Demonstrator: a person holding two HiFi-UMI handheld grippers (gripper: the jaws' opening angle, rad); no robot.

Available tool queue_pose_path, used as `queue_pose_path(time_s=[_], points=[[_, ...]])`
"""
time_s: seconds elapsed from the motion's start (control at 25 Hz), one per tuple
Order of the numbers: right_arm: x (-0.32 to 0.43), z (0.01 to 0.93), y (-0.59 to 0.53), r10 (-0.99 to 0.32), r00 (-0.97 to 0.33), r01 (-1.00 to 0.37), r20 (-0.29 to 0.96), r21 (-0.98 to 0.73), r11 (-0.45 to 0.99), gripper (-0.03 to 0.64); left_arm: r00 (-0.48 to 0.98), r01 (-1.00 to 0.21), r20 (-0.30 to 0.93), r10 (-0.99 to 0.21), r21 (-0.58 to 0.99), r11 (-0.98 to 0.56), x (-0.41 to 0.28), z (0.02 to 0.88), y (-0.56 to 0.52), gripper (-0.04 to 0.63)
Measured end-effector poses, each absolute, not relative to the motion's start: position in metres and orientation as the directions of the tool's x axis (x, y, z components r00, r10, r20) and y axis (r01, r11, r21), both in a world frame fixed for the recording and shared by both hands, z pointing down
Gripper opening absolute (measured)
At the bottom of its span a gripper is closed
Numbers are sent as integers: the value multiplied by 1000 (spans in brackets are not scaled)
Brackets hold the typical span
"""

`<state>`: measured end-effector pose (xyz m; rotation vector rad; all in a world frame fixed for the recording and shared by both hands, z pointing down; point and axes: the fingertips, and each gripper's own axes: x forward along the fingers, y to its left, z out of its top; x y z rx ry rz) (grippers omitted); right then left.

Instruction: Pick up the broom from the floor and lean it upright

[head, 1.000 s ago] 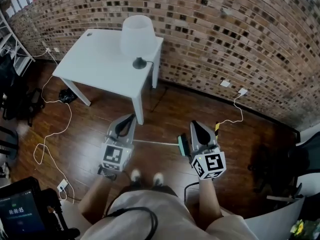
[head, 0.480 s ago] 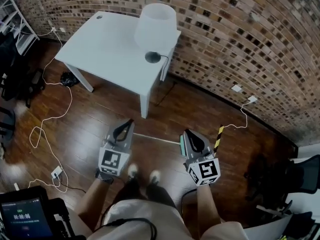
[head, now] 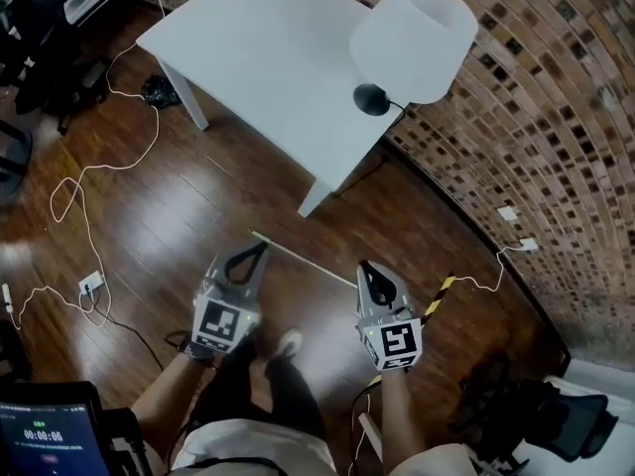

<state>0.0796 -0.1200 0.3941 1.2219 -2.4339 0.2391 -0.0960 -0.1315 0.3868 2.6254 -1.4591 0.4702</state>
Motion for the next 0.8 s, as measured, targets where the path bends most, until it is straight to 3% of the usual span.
queue_pose_path(time_s=[0.36, 0.8], points=[[50, 527, -137, -591, -596, -714, 544, -22, 700, 40, 369, -923, 387, -845, 42, -383, -123, 496, -139, 0], [31, 716, -144, -482, -614, -630, 625, -21, 776, 55, 318, -948, 431, -845, 132, -289, -114, 673, -125, 0]])
